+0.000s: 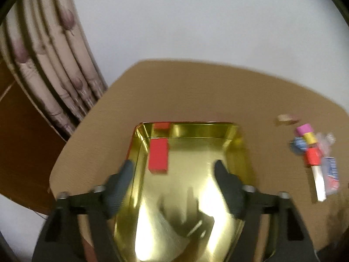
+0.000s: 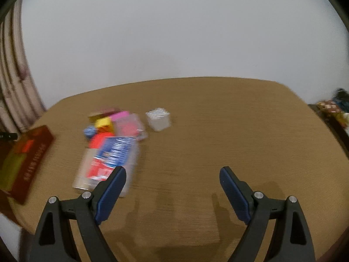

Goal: Organize rigid objects
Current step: 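Carry the red block into the gold tin and open the left gripper, then grasp the dental floss box with the right gripper and drop it in the tin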

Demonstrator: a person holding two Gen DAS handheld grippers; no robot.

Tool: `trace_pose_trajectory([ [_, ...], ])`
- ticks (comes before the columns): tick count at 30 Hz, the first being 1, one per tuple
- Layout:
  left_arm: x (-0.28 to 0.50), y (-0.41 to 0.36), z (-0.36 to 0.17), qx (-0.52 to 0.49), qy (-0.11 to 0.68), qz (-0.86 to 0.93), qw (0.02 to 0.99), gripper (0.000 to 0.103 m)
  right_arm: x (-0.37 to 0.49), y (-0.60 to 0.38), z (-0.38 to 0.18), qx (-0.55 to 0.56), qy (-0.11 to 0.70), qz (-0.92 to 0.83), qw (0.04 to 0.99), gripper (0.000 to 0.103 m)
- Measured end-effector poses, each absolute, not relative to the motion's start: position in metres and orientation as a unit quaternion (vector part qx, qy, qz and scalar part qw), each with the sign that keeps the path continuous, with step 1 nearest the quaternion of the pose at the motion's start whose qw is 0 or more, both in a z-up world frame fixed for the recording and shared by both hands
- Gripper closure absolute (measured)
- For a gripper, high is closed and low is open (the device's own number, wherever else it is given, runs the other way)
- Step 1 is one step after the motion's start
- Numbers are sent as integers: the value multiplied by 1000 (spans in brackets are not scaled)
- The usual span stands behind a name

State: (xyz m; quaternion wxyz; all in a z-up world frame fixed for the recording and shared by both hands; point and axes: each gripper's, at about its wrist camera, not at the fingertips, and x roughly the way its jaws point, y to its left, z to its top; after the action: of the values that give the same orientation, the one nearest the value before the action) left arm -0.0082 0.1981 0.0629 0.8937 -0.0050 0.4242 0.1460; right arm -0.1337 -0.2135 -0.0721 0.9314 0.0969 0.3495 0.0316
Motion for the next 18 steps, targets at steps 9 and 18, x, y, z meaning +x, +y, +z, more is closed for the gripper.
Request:
trace_pose_trajectory([
  [9,-103,117,70,24,409,102,906,22,-82,-179,-57,164,460,84,869,13],
  [18,-136,112,27,-28,472,65,879,22,-45,-147,-69,122,537,48,834,13],
])
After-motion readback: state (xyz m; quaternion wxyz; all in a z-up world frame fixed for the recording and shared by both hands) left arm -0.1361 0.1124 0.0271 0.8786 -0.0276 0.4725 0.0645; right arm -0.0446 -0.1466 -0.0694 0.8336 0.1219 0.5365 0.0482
